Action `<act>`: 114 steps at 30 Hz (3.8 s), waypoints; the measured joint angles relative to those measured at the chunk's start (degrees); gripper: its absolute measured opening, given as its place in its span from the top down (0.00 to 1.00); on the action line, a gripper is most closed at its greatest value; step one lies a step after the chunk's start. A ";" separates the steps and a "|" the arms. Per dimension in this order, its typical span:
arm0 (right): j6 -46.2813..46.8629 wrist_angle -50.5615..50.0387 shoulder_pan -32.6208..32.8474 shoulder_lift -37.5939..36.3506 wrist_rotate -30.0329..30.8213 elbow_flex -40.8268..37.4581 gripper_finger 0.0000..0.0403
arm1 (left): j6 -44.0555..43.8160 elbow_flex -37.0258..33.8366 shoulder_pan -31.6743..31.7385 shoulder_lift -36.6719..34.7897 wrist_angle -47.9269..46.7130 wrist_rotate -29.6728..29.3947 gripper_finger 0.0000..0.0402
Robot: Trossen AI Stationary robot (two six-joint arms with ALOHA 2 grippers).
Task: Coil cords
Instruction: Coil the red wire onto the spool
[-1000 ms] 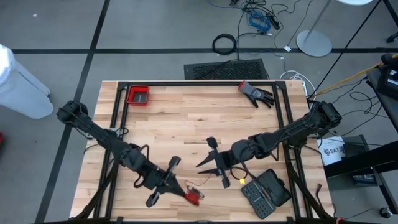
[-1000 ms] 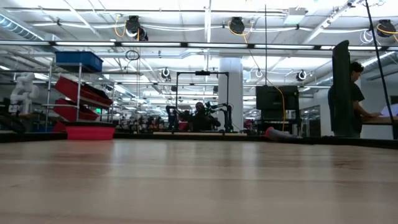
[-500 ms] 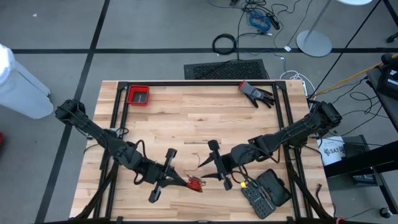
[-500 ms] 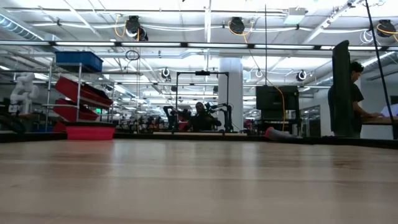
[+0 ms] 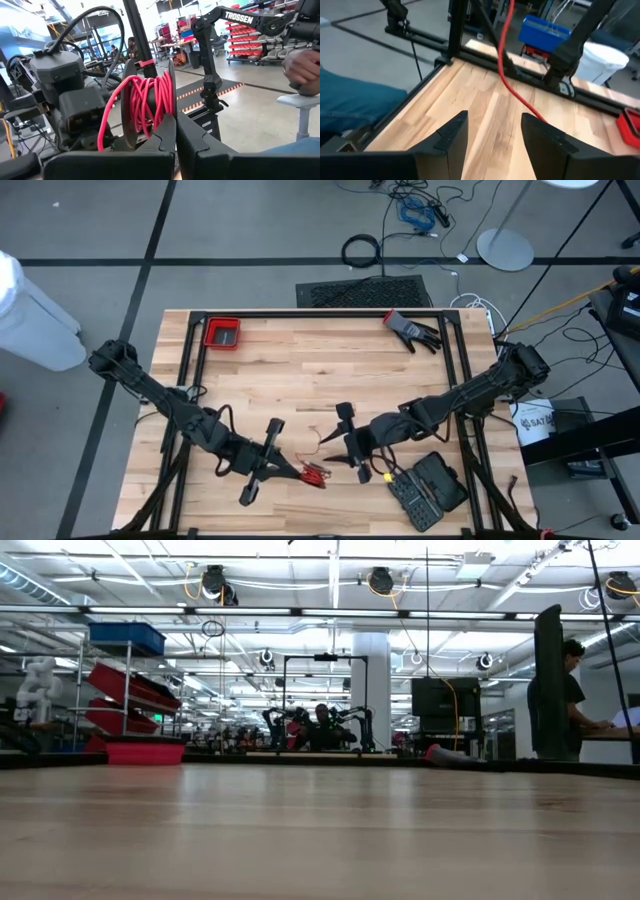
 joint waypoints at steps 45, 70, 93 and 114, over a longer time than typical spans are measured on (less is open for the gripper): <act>-3.07 6.98 -0.90 3.29 -0.17 -0.01 0.69 | 0.02 0.00 0.00 0.02 0.00 -0.22 1.00; -2.15 5.85 -1.05 3.06 -4.56 -0.01 0.74 | 0.02 0.00 0.00 0.04 0.04 -0.24 1.00; -0.22 5.02 -1.13 3.06 -7.47 -0.01 0.79 | 0.02 0.00 0.00 0.04 -0.02 -0.26 1.00; 0.23 -0.86 -1.20 0.81 -7.23 -0.01 0.93 | 0.02 -0.02 0.07 0.04 -0.87 -1.33 1.00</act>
